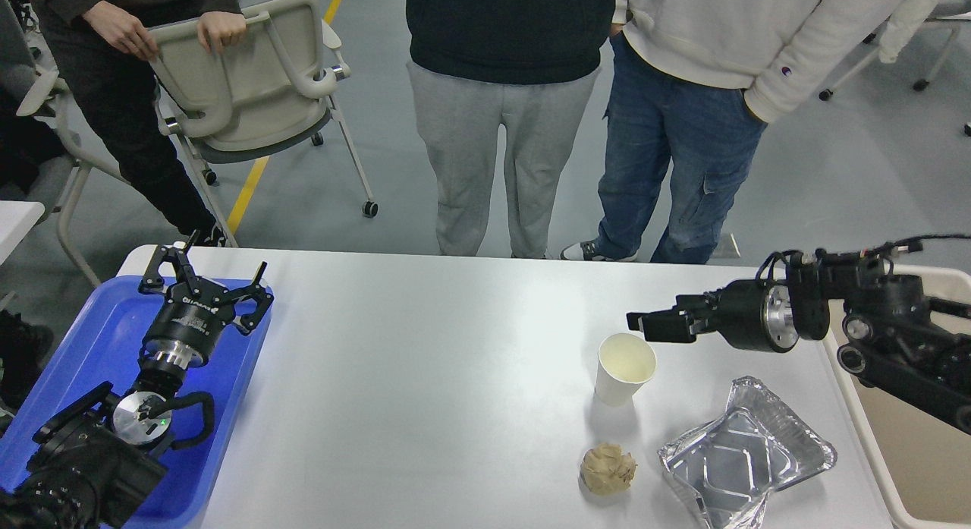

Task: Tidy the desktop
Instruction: 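Reach the right gripper toward the white paper cup and close on it, then lift the white cup with the right gripper toward the bin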

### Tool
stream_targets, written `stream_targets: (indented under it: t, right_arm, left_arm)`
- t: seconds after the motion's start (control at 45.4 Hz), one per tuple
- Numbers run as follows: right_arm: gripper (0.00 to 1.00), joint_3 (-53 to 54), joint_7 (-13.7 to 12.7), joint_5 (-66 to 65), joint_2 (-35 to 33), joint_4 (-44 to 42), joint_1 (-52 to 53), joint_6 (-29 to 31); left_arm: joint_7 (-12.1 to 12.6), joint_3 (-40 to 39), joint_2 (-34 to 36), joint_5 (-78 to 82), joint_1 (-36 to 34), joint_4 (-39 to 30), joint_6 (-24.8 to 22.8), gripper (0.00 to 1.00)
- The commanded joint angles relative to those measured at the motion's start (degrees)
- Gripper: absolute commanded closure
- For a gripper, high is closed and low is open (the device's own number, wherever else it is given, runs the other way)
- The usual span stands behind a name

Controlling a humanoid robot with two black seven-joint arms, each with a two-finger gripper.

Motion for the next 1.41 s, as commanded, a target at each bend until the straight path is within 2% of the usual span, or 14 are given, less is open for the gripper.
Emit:
stream_targets:
  t: [0.0, 0.154, 0.375, 0.463, 0.551, 0.573, 0.639, 0.661, 0.705, 0.749, 1.256, 1.388]
  right_arm:
    - [0.0, -5.4, 0.1, -1.4, 7.2, -8.0, 0.3, -2.2]
    - [0.0, -8.3, 0.6, -1.2, 10.9, -14.1, -0.1, -4.8]
    - [0.0, -9.9, 0.8, -1.0, 13.2, -15.8, -0.2, -6.1]
    - [0.05, -11.8, 1.1, -1.1, 13.9, -17.3, -0.4, -8.0]
    - [0.18, -14.8, 1.7, -1.3, 15.0, -19.0, 0.0, -10.5]
    - [0.24, -15.7, 2.0, -1.3, 15.1, -19.3, 0.2, -11.0]
    - [0.47, -18.5, 2.7, -1.3, 15.5, -20.4, 0.5, -12.8]
    - [0.57, -19.2, 2.8, -1.3, 15.7, -20.7, 0.6, -13.2]
    - [0.91, -20.2, 2.8, -1.3, 15.8, -21.2, 1.0, -13.2]
    - [1.0, -20.7, 3.0, -1.1, 15.7, -21.5, 1.5, -13.3]
    - [1.0, -20.8, 7.1, -0.3, 14.8, -20.2, 5.0, -12.6]
    - [1.0, -20.7, 7.2, 0.3, 14.4, -19.7, 5.1, -12.0]
  left_arm:
    - [0.0, 0.0, 0.0, 0.0, 0.0, 0.0, 0.0, 0.0]
    - [0.0, 0.0, 0.0, 0.0, 0.0, 0.0, 0.0, 0.0]
    - [0.0, 0.0, 0.0, 0.0, 0.0, 0.0, 0.0, 0.0]
    - [0.0, 0.0, 0.0, 0.0, 0.0, 0.0, 0.0, 0.0]
    - [0.0, 0.0, 0.0, 0.0, 0.0, 0.0, 0.0, 0.0]
    - [0.0, 0.0, 0.0, 0.0, 0.0, 0.0, 0.0, 0.0]
    - [0.0, 0.0, 0.0, 0.0, 0.0, 0.0, 0.0, 0.0]
    - [0.0, 0.0, 0.0, 0.0, 0.0, 0.0, 0.0, 0.0]
    - [0.0, 0.0, 0.0, 0.0, 0.0, 0.0, 0.0, 0.0]
    - [0.0, 0.0, 0.0, 0.0, 0.0, 0.0, 0.0, 0.0]
    - [0.0, 0.0, 0.0, 0.0, 0.0, 0.0, 0.0, 0.0]
    - [0.0, 0.0, 0.0, 0.0, 0.0, 0.0, 0.0, 0.0]
